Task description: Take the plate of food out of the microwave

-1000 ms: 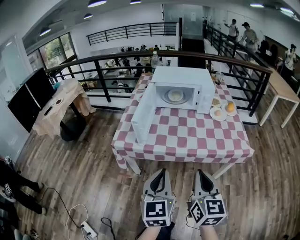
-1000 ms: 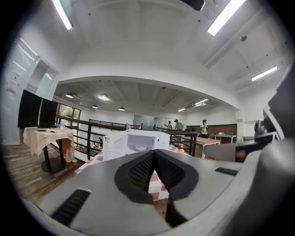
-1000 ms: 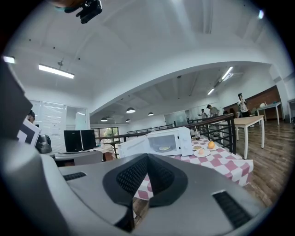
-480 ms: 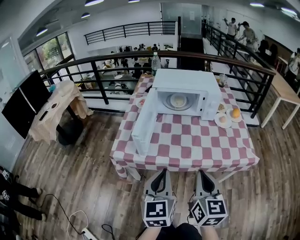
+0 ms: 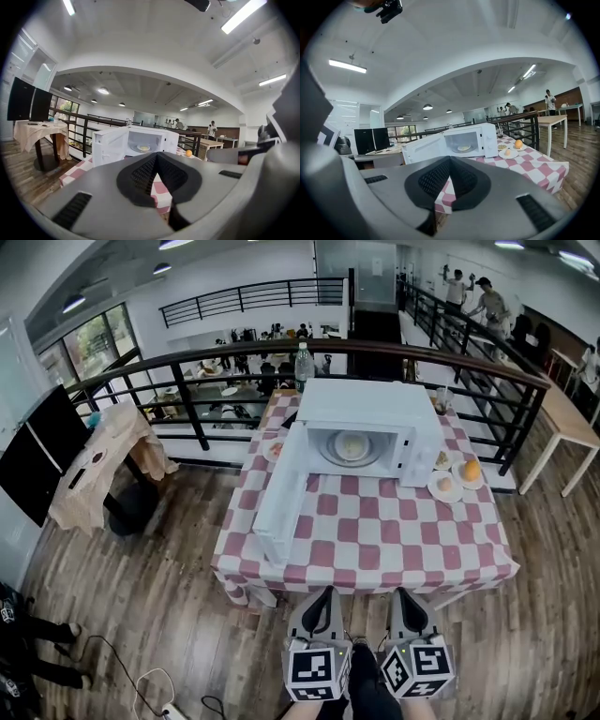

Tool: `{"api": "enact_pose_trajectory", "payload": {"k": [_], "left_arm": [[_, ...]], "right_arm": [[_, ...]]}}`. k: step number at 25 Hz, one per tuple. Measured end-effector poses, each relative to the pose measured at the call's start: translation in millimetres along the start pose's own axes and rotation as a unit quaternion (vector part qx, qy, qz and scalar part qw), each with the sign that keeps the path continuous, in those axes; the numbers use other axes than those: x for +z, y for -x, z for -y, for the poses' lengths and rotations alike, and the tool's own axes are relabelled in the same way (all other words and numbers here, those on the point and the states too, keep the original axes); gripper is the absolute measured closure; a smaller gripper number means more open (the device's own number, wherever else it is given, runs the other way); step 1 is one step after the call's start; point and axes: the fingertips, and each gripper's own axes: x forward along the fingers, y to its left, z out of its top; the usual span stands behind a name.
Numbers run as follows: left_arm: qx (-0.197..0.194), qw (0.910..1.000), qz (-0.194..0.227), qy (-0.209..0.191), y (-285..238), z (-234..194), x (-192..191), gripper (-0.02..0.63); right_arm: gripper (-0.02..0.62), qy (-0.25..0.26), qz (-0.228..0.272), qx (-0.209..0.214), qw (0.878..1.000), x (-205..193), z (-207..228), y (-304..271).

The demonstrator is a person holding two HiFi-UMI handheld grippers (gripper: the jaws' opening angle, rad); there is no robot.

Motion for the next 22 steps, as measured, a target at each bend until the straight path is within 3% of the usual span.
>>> {"api": "enact_pose_trajectory", "payload": {"k": [22], "left_arm": [[0.055,0.9982,-0.010,0.019,-171,-21,23,0.598]], "right_arm": [[0.604,-0.002,-0.017,0.054,0.998,49,72,-165]]}}
